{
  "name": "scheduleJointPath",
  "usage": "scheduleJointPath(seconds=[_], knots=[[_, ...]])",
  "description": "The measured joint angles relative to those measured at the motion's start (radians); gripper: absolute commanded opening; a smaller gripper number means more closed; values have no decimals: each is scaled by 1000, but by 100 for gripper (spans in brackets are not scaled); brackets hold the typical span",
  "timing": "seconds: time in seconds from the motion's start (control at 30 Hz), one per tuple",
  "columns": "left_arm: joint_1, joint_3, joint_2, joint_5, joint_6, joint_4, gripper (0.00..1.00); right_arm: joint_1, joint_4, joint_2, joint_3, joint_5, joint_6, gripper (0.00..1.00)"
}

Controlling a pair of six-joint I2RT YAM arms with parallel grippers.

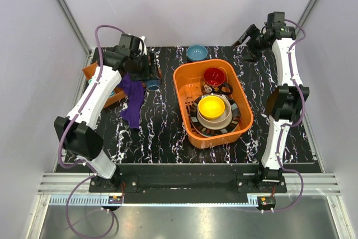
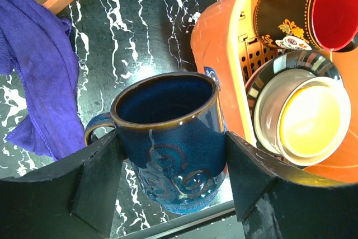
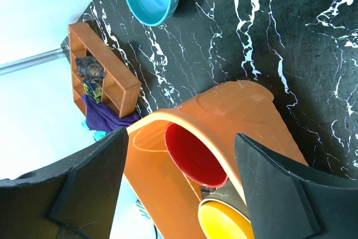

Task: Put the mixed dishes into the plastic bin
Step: Pick up the cup at the center of the board.

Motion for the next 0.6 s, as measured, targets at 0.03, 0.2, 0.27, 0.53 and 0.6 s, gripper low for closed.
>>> scheduleJointPath(seconds=[0.03,0.2,0.27,0.53,0.6], knots=[[-3,-5,-5,-3,3,1,0,0,0,0,0,0,0,86],[-4,-60,-47,-37,8,-29,0,2,-1,0,2,1,0,86],[-7,-64,-53,-54,8,-53,0,5,-1,0,8,1,0,86],[-67,-22,-59,-105,34,-145,0,45,4,0,25,-1,8,85],[-89,-2,-59,-113,42,-159,0,59,5,0,25,-2,12,85]])
